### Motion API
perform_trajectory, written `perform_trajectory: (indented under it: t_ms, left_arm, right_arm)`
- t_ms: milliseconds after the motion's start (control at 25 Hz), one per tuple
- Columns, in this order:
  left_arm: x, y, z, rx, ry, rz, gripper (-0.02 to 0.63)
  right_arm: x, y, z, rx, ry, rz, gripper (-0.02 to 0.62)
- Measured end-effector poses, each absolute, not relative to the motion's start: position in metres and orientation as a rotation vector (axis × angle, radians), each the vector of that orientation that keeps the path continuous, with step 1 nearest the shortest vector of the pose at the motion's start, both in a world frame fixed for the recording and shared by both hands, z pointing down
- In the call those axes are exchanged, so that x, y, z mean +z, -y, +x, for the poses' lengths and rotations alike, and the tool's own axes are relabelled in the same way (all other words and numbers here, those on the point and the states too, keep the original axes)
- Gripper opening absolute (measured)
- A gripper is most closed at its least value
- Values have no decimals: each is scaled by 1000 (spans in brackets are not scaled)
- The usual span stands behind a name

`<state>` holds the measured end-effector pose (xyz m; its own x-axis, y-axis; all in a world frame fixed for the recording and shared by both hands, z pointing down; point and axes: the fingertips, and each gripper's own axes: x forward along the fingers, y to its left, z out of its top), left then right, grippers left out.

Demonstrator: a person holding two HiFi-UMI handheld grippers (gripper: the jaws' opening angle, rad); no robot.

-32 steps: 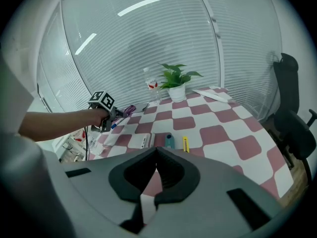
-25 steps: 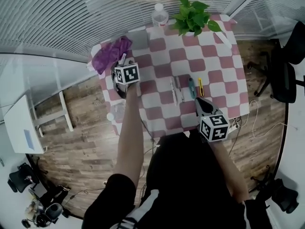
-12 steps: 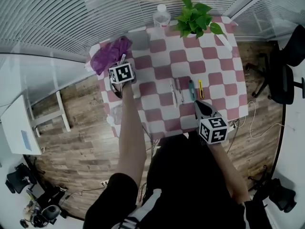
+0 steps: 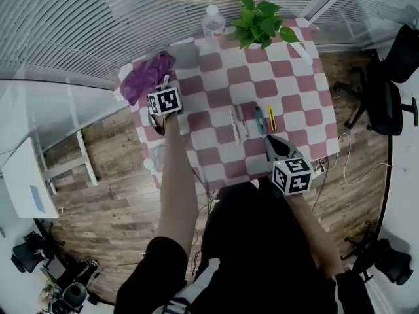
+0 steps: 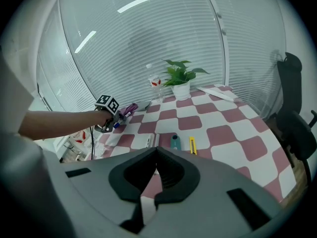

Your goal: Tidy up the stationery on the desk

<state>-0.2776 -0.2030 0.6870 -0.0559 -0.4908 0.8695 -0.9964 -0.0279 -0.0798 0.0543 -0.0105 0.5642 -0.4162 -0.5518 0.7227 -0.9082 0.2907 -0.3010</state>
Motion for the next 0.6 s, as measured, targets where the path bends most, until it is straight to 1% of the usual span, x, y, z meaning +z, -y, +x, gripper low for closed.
perform_trajectory:
  t_ms: [240,600]
  left_arm:
    - [687,199,-265,1028,1575,1607,91]
    - [671,187,-229,944,1548,1646,91]
  right_arm:
    - [563,5,60,976,2072,1332,21]
    - [560,0,64,971,2091,1341,21]
